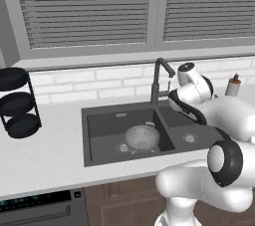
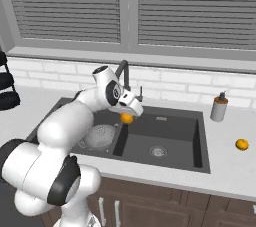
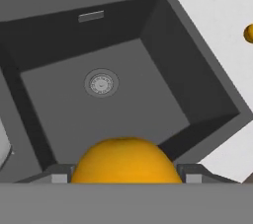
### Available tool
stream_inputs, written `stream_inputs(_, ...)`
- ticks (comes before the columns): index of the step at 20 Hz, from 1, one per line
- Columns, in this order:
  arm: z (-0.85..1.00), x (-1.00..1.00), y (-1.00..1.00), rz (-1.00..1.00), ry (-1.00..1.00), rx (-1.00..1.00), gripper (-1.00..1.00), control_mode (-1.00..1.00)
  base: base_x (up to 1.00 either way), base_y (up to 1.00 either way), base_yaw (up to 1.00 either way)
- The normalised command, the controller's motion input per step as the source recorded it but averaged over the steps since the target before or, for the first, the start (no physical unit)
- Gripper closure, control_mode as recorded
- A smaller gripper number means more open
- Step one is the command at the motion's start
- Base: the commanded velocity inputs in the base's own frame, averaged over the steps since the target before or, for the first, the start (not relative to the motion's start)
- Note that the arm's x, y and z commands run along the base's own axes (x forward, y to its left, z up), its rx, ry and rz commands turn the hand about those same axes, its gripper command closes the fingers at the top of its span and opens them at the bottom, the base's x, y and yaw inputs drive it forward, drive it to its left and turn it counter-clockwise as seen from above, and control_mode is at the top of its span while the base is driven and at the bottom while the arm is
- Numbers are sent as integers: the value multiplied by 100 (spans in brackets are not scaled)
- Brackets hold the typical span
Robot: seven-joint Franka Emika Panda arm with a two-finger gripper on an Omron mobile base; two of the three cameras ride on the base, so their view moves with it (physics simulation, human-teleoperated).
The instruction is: Put the colander in the sink, put the tangerine, peach, orange in the colander, and turn on the sink faucet and pour water over the colander.
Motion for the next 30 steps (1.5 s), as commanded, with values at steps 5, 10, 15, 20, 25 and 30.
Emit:
stream_inputs(5,-51,43,100,-2,0,-9,100,-100,0,0,0)
stream_inputs(10,-54,59,100,-3,7,-10,100,-100,0,0,0)
stream_inputs(15,-62,44,100,-8,6,-12,100,-100,0,0,0)
stream_inputs(20,-79,45,93,-11,0,-4,100,-100,0,0,0)
stream_inputs(25,-80,46,28,-14,-3,0,100,-100,0,0,0)
stream_inputs(30,-78,42,-40,-13,-8,4,100,-100,0,0,0)
